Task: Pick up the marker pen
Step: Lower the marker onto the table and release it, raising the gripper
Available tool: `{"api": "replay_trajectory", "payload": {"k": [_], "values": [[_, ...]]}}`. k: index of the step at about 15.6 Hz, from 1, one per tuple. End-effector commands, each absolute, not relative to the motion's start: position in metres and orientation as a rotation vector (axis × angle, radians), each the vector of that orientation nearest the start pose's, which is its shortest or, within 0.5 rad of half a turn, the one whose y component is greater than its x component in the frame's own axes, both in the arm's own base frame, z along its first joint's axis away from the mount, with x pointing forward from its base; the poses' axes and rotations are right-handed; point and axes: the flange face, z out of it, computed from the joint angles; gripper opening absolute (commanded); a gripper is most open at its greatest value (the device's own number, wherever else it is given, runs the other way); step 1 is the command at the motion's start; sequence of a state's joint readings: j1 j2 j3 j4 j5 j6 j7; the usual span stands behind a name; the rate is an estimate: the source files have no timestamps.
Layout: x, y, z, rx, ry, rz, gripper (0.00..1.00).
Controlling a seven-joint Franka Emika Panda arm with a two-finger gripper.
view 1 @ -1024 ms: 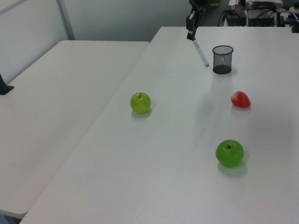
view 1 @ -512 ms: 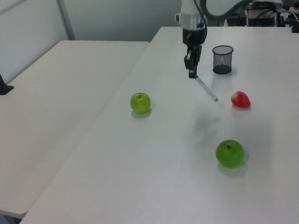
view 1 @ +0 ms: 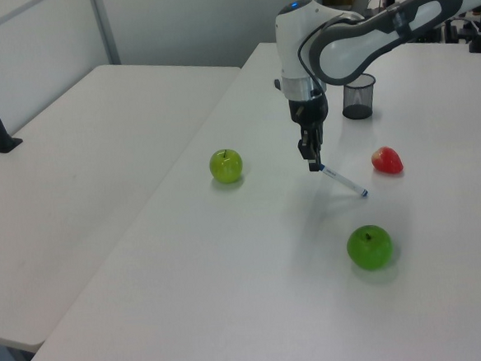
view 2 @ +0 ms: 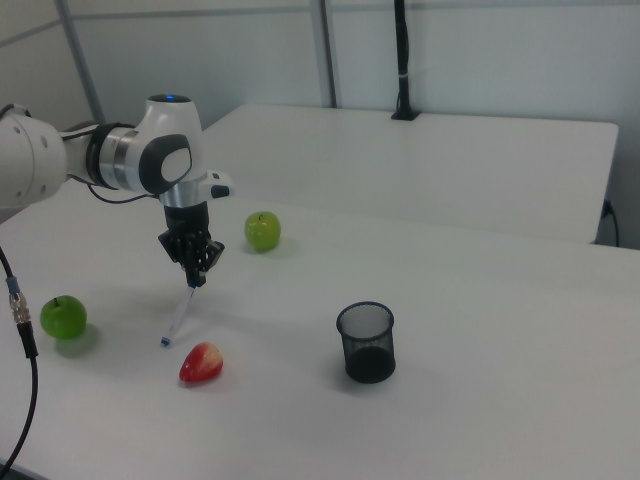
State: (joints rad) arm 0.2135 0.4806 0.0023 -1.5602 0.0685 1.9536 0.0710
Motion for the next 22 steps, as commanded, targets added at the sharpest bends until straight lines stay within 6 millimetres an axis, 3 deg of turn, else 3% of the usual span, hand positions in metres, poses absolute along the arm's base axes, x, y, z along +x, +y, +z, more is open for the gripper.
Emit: {"api": "replay_trajectory", "payload": {"k": [1, 3, 4, 10, 12, 16, 19, 22], "values": [[0.66, 0.15, 0.355, -3.09, -0.162, 0.19, 0.57], [0.66, 0.149, 0.354, -3.093, -0.164, 0.192, 0.66], [0.66, 0.149, 0.354, -3.095, -0.165, 0.191, 0.76], [0.659, 0.148, 0.361, -3.1, -0.165, 0.19, 0.97], [0.657, 0.147, 0.374, -3.125, -0.185, 0.186, 1.0], [0.646, 0.139, 0.424, -3.163, -0.205, 0.14, 1.0], [0.629, 0.118, 0.491, -3.196, -0.186, 0.059, 1.0], [0.599, 0.086, 0.551, -3.2, -0.119, 0.055, 1.0]]}}
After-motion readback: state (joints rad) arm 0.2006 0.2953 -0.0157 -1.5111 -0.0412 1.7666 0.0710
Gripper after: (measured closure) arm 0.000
